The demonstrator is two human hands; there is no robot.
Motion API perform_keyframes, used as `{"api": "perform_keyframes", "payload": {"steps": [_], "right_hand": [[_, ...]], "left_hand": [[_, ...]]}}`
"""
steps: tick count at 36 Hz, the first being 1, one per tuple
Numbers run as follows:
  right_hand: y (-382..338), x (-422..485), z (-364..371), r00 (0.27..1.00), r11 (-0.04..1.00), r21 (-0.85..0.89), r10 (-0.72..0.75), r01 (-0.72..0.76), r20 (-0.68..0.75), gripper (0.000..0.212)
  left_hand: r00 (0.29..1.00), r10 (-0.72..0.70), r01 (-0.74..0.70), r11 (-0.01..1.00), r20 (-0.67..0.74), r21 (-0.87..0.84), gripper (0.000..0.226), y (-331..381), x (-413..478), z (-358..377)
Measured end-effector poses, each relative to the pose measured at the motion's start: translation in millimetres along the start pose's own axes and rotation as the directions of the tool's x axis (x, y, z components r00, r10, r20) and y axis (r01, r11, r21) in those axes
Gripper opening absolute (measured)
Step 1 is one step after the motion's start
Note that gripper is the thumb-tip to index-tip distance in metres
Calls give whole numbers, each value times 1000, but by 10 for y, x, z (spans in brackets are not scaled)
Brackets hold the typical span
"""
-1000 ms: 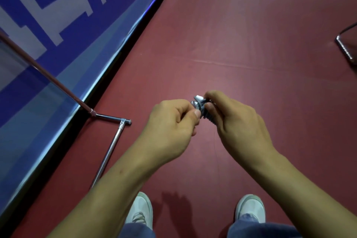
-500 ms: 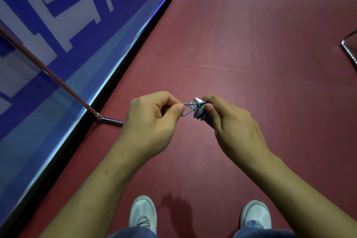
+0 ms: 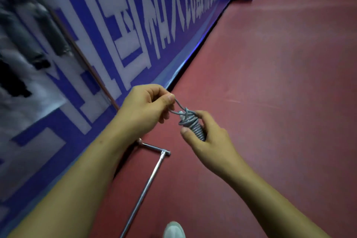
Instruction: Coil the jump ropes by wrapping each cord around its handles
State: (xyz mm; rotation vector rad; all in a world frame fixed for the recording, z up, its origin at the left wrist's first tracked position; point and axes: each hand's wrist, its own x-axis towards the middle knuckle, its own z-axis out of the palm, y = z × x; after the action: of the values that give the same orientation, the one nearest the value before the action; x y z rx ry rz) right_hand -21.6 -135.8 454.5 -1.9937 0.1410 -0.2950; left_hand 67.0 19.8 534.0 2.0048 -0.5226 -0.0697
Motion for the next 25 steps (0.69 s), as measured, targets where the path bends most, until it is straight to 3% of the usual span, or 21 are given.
{"api": "perform_keyframes", "payload": {"steps": [11, 14, 20, 25], "right_hand": [[-1788, 549, 624, 973, 948, 305, -148, 88, 179, 19], [-2209, 685, 824, 957, 933, 341, -198, 119, 210, 17], [-2890, 1004, 1224, 909, 885, 448, -285, 128, 304, 38], [-3119, 1304, 1664, 891, 886, 436, -319, 159, 323, 29]], "left_hand": [[970, 108, -23, 933, -219, 358, 15, 1016, -68, -1818], [965, 74, 28, 924, -250, 382, 13, 1160, -54, -2262], [972, -65, 128, 953, -228, 276, 9, 1260, 11, -3149], [957, -92, 218, 850, -274, 479, 9, 1161, 219, -3616]]}}
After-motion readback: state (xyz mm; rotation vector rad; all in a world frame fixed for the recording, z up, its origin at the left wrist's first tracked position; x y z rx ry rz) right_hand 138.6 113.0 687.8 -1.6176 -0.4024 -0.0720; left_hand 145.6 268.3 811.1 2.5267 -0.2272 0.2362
